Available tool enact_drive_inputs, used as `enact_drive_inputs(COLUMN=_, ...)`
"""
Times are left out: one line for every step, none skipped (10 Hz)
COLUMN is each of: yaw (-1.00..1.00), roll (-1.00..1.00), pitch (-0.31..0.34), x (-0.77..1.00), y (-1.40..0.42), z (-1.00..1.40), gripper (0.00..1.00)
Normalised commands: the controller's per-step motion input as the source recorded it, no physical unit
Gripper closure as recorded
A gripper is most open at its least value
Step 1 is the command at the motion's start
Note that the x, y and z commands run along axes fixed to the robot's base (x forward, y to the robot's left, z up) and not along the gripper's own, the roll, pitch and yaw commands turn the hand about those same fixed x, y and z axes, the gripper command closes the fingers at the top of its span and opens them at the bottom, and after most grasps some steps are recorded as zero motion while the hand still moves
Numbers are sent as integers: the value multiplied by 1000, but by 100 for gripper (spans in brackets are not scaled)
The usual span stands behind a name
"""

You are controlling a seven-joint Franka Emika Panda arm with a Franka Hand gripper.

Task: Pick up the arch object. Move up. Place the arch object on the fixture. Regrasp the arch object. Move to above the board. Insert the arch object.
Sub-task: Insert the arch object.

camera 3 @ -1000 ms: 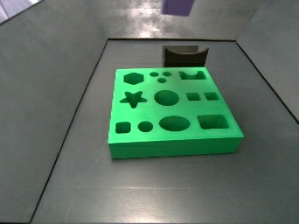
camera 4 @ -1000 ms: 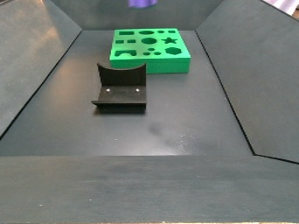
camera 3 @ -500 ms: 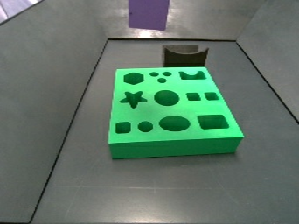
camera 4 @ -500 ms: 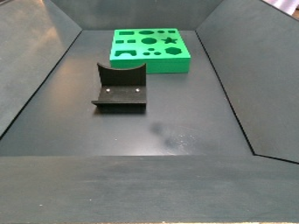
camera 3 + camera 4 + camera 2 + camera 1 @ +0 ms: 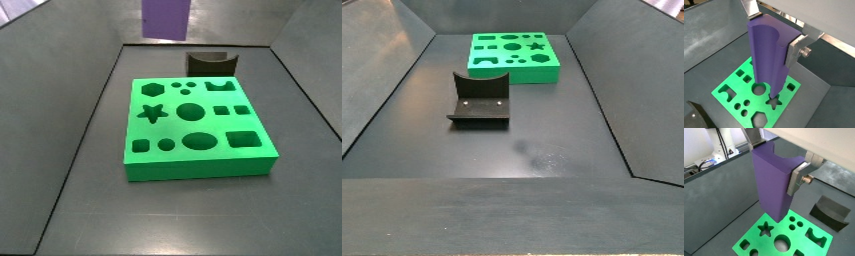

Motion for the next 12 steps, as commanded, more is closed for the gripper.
enact_drive_inputs(yaw=-157, roll=101, pitch=0, x=1000, y=343, z=-463, gripper=100)
enact_drive_inputs(yaw=-126, roll=0, pitch=24, x=1000, y=403, z=-591, gripper=100)
enact_drive_inputs(yaw=-134, roll=16, pitch=34, x=1000, y=369, z=-603, gripper=100)
enact_drive_inputs(yaw=-126, roll=34, pitch=51, x=1000, y=366, z=-634, gripper=100)
enact_drive_inputs(yaw=-129, roll=1, pitch=10, x=1000, y=323, z=-574, gripper=100)
enact_drive_inputs(yaw=-151, roll=0, pitch=0, x=1000, y=280, z=-506, gripper=100)
enact_drive_inputs(yaw=-163, roll=0, pitch=0, x=1000, y=271, z=-477, gripper=100)
enact_drive_inputs(yaw=-160, roll=0, pitch=0, x=1000, y=274, z=-469, gripper=100)
enact_drive_inputs(yaw=-146, roll=-43, pitch=-19, x=1000, y=283, z=-449, gripper=100)
enact_drive_inputs(yaw=-134, roll=-104, pitch=-50, x=1000, y=286, z=-440, gripper=100)
enact_drive_inputs(yaw=-131, roll=-103, pitch=-43, x=1000, y=249, z=-483, gripper=100)
enact_drive_inputs(yaw=-134, roll=-109, pitch=-49, x=1000, y=251, z=-477, gripper=100)
